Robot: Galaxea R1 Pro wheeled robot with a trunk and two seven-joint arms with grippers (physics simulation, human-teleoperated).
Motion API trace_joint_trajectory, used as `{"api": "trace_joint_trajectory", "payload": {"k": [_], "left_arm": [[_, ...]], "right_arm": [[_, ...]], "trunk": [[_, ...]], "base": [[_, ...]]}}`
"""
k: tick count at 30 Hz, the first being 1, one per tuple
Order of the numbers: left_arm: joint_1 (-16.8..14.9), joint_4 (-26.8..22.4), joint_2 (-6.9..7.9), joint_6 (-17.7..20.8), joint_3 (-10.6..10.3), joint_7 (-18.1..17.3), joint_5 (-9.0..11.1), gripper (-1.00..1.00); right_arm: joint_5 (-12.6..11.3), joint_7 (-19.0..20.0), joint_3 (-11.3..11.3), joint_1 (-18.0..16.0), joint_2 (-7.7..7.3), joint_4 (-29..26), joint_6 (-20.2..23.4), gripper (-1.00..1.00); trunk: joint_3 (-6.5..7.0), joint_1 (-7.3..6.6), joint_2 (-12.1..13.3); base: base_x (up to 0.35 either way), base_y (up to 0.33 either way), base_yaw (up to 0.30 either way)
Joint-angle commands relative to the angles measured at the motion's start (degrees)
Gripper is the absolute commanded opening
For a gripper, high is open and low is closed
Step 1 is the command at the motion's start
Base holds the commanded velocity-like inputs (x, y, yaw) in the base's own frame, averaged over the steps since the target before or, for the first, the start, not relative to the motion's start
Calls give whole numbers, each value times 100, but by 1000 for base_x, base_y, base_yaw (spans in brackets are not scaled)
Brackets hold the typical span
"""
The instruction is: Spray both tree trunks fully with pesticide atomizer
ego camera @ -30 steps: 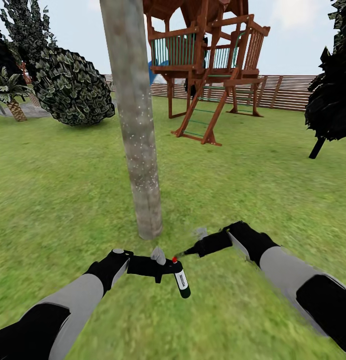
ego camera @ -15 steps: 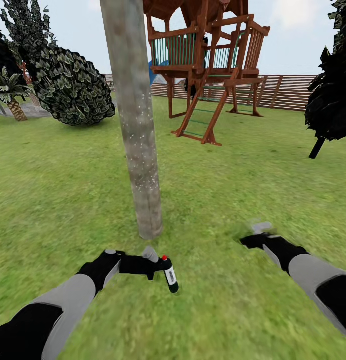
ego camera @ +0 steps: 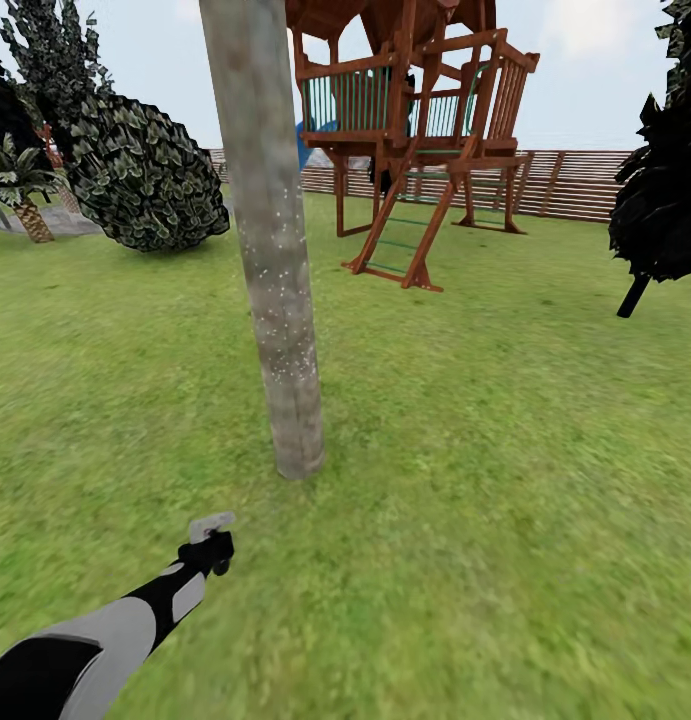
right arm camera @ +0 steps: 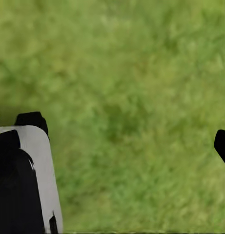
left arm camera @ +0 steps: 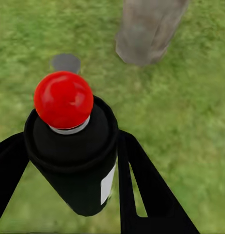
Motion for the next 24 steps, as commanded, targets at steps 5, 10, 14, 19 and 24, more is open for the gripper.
{"api": "trace_joint_trajectory", "payload": {"k": [5, 10, 14, 19, 24], "left_arm": [[-1, 5, 6, -24, -58, 59, 93, -100], [-1, 5, 7, -24, -59, 64, 99, -100], [-1, 5, 5, -24, -59, 65, 100, -100], [-1, 5, -1, -24, -59, 65, 97, -100], [-1, 5, -15, -24, -66, 65, 92, -100]], "right_arm": [[-164, 7, 41, 82, 125, 14, -30, 100], [-182, 8, 41, 122, 148, 14, -37, 100], [-184, 8, 41, 146, 150, 17, -38, 100], [-184, 8, 41, 181, 150, 15, -39, 100], [-192, 8, 41, 190, 150, 15, -39, 100]], "trunk": [[14, 1, -6], [59, 1, -6], [96, 1, -6], [143, 1, -6], [188, 1, -6]], "base": [[0, 0, 0], [0, 0, 0], [0, 0, 0], [0, 0, 0], [0, 0, 5]]}}
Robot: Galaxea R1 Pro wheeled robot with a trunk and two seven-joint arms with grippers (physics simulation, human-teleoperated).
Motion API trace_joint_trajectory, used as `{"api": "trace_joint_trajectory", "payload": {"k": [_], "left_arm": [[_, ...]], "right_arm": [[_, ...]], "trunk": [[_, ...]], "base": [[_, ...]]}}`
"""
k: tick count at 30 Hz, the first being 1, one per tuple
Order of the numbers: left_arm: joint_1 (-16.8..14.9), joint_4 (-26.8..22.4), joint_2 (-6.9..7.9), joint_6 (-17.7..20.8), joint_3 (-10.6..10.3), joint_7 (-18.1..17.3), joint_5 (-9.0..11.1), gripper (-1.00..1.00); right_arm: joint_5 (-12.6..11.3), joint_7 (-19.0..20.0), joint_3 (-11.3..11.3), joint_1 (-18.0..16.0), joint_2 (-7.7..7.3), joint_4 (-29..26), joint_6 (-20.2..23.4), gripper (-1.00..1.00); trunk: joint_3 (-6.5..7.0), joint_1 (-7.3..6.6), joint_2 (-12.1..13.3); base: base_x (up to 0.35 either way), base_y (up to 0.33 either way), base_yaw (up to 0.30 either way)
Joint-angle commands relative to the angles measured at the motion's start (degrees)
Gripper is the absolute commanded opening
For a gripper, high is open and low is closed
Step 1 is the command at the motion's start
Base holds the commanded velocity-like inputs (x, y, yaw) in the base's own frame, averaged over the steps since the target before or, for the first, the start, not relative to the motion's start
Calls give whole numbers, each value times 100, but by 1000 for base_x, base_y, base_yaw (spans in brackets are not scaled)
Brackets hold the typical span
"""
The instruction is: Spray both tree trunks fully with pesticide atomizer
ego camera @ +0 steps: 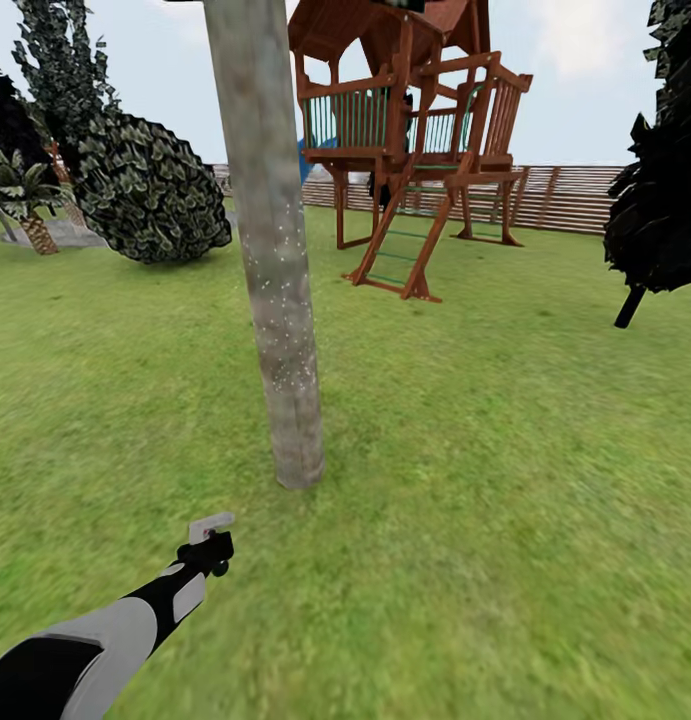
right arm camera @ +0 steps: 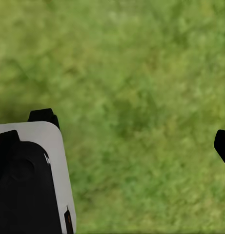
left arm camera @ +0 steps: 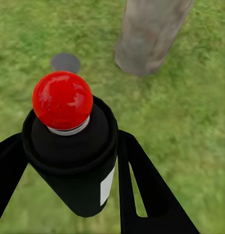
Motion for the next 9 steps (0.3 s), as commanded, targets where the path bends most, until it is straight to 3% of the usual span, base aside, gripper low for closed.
{"api": "trace_joint_trajectory", "payload": {"k": [1, 9], "left_arm": [[-5, 4, -2, -17, -50, 4, 44, -100], [-5, 4, 2, -17, -42, 4, 51, -100]], "right_arm": [[-25, -4, 39, -3, 3, 14, -19, 100], [-18, -11, 39, 0, 3, 14, -13, 100]], "trunk": [[-4, 1, -6], [-2, 1, -6]], "base": [[0, 0, 7], [0, 0, 0]]}}
